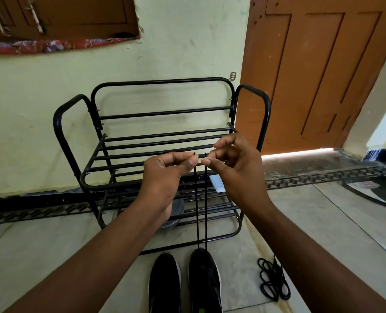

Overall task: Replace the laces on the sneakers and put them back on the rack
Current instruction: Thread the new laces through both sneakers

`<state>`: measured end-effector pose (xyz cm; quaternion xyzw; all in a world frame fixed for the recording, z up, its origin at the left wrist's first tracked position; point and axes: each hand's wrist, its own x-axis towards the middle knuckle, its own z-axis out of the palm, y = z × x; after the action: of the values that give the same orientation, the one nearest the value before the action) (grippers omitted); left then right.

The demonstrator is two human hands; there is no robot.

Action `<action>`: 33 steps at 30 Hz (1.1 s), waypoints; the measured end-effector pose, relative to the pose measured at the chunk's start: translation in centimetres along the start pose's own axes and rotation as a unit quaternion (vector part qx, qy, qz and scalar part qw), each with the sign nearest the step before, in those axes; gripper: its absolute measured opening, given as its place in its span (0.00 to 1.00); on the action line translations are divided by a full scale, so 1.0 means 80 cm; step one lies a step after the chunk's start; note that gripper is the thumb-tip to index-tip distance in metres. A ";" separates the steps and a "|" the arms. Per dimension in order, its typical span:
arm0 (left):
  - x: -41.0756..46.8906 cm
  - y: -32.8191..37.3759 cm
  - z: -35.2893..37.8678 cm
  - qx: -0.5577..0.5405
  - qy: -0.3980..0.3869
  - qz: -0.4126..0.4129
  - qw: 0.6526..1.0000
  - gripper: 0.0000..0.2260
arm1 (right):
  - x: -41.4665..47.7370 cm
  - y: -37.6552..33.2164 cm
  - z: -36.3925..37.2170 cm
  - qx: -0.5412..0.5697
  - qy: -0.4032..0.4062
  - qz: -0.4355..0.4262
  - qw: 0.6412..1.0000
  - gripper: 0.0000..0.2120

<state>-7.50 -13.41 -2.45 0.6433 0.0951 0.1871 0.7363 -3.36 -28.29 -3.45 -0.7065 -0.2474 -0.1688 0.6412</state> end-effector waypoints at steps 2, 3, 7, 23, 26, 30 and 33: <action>0.001 0.001 -0.002 0.003 -0.004 -0.004 1.000 0.03 | 0.000 0.000 0.001 -0.001 0.000 0.001 1.000 0.15; 0.001 0.002 -0.003 0.008 -0.006 -0.004 1.000 0.03 | 0.000 0.000 0.001 0.000 0.000 0.001 1.000 0.15; 0.002 0.005 -0.006 0.025 -0.017 -0.001 1.000 0.04 | 0.002 0.001 0.004 -0.002 0.000 0.004 1.000 0.14; 0.007 0.004 -0.011 0.034 -0.023 -0.001 0.999 0.05 | 0.002 0.003 0.004 -0.007 -0.003 0.002 1.000 0.13; 0.007 0.003 -0.012 0.037 -0.022 0.002 0.999 0.05 | 0.002 0.003 0.002 -0.009 -0.003 0.000 1.000 0.13; 0.006 0.003 -0.011 0.042 -0.023 0.007 0.999 0.04 | 0.002 0.002 0.001 -0.011 -0.006 0.001 1.000 0.13; 0.006 0.004 -0.012 0.047 -0.026 0.010 0.999 0.03 | 0.001 0.000 -0.001 0.013 -0.008 0.005 1.000 0.14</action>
<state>-7.50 -12.30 -2.24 0.6825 0.0784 0.1727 0.7059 -3.26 -28.36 -3.39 -0.7005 -0.2508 -0.1566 0.6495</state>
